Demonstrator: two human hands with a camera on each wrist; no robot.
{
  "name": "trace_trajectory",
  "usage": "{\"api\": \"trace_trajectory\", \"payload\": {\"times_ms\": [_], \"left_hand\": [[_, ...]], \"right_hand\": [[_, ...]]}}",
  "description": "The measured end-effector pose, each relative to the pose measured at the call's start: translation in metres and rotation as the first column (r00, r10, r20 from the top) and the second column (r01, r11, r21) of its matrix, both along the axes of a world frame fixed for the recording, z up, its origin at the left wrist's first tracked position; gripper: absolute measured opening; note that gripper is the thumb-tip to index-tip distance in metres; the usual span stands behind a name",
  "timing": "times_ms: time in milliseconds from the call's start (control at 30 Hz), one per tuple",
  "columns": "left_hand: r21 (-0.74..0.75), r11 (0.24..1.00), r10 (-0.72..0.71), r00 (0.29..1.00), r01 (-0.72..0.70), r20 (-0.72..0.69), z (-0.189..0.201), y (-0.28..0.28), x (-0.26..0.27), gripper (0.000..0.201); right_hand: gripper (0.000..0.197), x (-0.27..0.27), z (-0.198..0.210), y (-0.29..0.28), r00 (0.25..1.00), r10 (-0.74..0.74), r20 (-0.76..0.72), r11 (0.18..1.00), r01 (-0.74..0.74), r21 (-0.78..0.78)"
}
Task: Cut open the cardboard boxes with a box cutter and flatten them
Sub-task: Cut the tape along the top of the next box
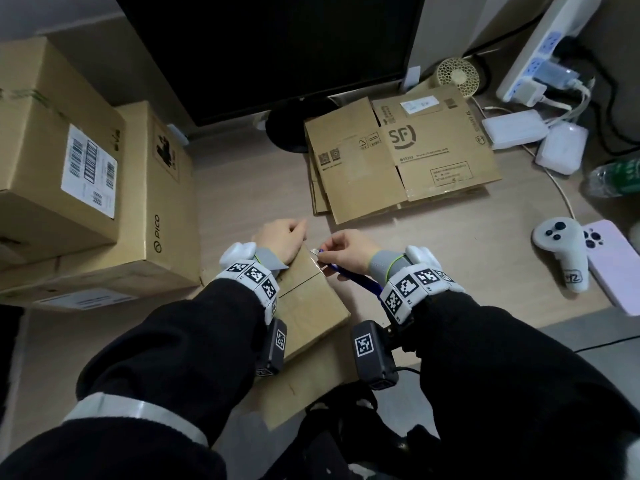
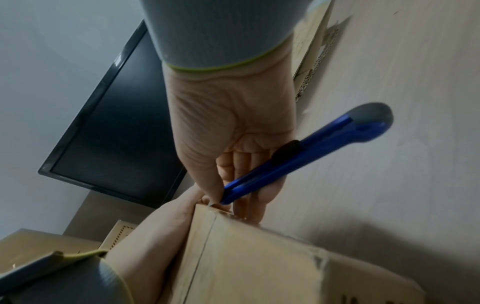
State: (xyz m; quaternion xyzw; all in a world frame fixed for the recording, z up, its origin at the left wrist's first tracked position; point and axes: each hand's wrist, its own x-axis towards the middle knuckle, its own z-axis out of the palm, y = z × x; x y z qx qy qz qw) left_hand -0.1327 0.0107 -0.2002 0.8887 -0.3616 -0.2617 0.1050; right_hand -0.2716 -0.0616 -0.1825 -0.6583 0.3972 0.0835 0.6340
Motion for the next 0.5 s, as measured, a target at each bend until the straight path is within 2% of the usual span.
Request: {"api": "trace_trajectory", "payload": {"times_ms": [200, 400, 500], "left_hand": [[-0.011, 1.0, 0.017, 1.0, -0.018, -0.009, -0.002, -0.003, 0.004, 0.045], [-0.036, 0.999, 0.035, 0.999, -0.036, -0.029, -0.002, -0.008, 0.009, 0.047], [-0.048, 0.997, 0.057, 0.998, -0.058, -0.038, -0.001, -0.01, 0.011, 0.046]], "right_hand": [[0.005, 0.003, 0.001, -0.003, 1.0, 0.003, 0.024, 0.999, -0.002, -0.041], [0.006, 0.004, 0.0, -0.012, 1.0, 0.003, 0.022, 0.999, -0.002, -0.037], [0.013, 0.003, -0.001, -0.016, 0.999, -0.001, 0.033, 0.999, 0.002, -0.032]]}}
